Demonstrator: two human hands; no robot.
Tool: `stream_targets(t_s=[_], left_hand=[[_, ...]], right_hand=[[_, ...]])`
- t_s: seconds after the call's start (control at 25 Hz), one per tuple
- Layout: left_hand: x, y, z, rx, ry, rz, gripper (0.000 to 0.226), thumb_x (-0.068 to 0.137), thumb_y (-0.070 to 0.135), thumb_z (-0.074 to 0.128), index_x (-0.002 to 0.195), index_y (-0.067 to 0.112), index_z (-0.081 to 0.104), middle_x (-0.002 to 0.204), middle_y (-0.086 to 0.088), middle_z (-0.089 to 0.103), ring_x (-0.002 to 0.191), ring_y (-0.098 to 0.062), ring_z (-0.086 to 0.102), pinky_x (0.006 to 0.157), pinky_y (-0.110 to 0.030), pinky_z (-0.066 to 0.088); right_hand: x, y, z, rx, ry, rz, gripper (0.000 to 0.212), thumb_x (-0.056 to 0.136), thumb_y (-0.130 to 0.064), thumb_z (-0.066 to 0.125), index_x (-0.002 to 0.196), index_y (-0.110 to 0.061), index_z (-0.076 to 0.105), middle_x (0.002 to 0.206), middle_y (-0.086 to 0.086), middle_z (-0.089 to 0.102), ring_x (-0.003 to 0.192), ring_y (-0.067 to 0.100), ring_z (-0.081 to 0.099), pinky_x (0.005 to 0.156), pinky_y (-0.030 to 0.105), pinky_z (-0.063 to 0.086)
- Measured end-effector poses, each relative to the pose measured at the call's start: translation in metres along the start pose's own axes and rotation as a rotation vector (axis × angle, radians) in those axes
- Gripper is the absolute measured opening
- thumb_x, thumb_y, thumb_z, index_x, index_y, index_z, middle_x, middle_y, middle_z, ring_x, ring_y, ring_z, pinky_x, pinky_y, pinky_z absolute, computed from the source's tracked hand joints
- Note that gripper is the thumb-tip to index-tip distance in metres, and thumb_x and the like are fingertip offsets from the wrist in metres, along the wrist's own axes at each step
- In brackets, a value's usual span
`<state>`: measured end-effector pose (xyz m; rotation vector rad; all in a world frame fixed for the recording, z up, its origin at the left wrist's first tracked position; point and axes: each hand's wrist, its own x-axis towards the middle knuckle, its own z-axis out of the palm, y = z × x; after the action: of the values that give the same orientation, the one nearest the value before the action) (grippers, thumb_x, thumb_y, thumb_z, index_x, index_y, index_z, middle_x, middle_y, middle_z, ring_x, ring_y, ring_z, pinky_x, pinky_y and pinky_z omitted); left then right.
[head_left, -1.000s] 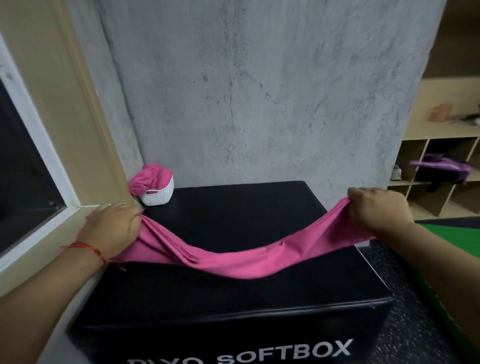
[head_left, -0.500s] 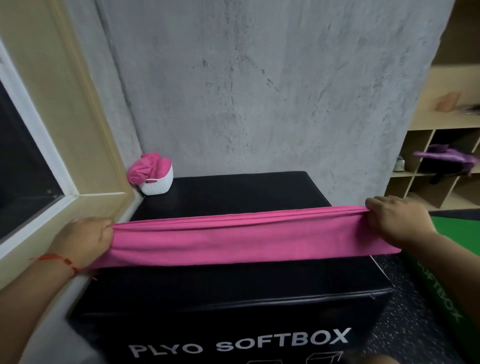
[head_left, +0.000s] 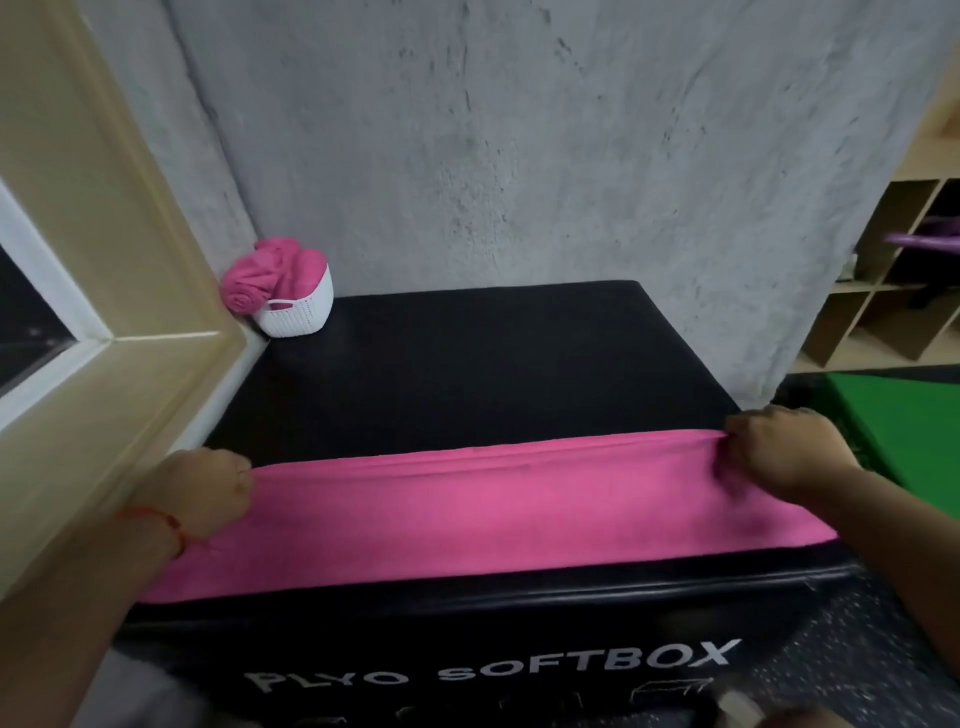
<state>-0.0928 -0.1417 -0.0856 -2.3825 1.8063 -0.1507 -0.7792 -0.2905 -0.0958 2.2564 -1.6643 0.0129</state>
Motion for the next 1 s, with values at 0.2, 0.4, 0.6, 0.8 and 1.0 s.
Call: stream_targets(t_s=[0.2, 0.4, 0.6, 0.8, 1.0], left_hand=[[0.071, 0.018, 0.018, 0.029, -0.202, -0.106, 0.032, 0.102, 0.036, 0.037, 0.089, 0.032, 0.066, 0.113, 0.004, 0.070, 0.104, -0.018, 0.064, 0.100, -0.036, 0.048], [0.087, 0.067, 0.044, -0.148, 0.041, -0.280, 0.030, 0.101, 0.032, 0.041, 0.123, 0.021, 0.060, 0.132, -0.008, 0.058, 0.123, -0.033, 0.052, 0.106, -0.052, 0.041], [0.020, 0.236, 0.040, -0.387, 0.318, 0.342, 0.052, 0.100, 0.034, 0.033, 0.143, 0.018, 0.057, 0.151, 0.000, 0.055, 0.145, -0.025, 0.044, 0.117, -0.057, 0.037], [0.018, 0.265, 0.047, -0.332, 0.000, 0.330, 0.060, 0.109, 0.046, 0.019, 0.166, 0.036, 0.004, 0.172, 0.020, 0.000, 0.159, -0.006, -0.004, 0.130, -0.043, 0.001], [0.039, 0.201, 0.062, -0.267, -0.008, 0.238, 0.067, 0.099, 0.060, 0.004, 0.164, 0.045, -0.002, 0.172, 0.023, -0.001, 0.160, -0.007, -0.002, 0.128, -0.047, 0.007]], right_hand=[[0.057, -0.020, 0.032, -0.120, -0.055, 0.048, 0.024, 0.095, -0.048, 0.048, 0.092, -0.030, 0.064, 0.102, -0.007, 0.073, 0.100, 0.022, 0.069, 0.083, 0.037, 0.047], [0.076, -0.064, 0.055, 0.038, 0.081, 0.254, 0.043, 0.086, -0.035, 0.044, 0.121, -0.017, 0.061, 0.121, 0.013, 0.062, 0.120, 0.038, 0.052, 0.105, 0.060, 0.035], [0.046, -0.230, 0.021, 0.538, 0.078, -0.202, 0.052, 0.101, -0.039, 0.039, 0.144, -0.018, 0.059, 0.149, 0.008, 0.056, 0.136, 0.033, 0.052, 0.113, 0.051, 0.043], [0.041, -0.273, 0.023, 0.426, -0.234, -0.274, 0.072, 0.105, -0.061, 0.009, 0.170, -0.031, 0.003, 0.178, -0.006, -0.006, 0.164, 0.016, -0.006, 0.132, 0.046, 0.001], [0.039, -0.199, 0.042, 0.384, -0.238, -0.212, 0.074, 0.101, -0.078, 0.012, 0.166, -0.048, -0.006, 0.175, -0.016, -0.013, 0.163, 0.011, -0.011, 0.132, 0.045, -0.003]])
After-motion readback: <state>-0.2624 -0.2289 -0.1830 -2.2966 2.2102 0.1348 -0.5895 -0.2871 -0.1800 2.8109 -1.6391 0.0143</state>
